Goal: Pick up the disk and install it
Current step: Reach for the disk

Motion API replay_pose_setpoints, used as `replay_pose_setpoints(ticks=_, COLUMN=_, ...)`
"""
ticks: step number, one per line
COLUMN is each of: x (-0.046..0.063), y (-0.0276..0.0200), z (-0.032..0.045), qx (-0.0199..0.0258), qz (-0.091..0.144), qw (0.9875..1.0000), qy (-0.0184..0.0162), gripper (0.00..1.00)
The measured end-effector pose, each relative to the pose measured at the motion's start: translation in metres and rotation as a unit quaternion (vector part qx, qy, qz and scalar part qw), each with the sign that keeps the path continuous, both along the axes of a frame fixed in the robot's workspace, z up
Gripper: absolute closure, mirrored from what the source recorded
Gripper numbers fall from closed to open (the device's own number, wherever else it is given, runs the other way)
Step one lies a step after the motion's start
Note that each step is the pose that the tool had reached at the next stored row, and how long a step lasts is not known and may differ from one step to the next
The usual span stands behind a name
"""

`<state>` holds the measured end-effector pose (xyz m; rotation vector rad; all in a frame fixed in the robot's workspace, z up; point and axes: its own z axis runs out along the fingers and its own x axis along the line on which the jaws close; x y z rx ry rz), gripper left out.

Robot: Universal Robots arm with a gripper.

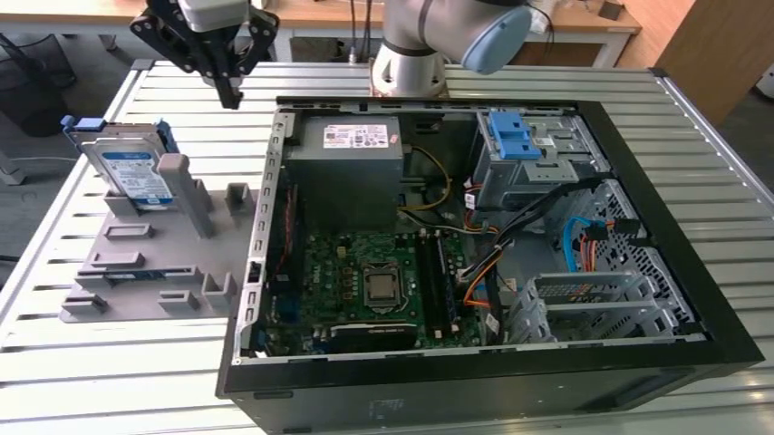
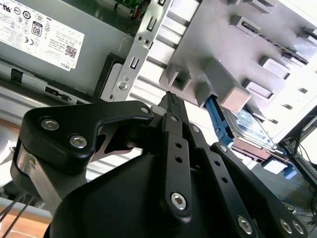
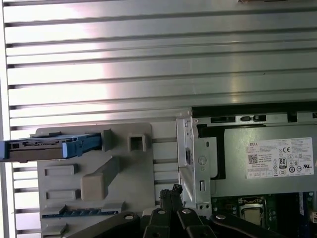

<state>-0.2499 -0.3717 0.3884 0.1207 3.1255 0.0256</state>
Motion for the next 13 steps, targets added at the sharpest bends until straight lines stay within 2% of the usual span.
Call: replay_pose_setpoints(ticks=13, x=-0.025, y=0.0018, z=-0.0016, qx=0.0, qz=0.0, qw=1.0, qy=0.0031, gripper=0.89)
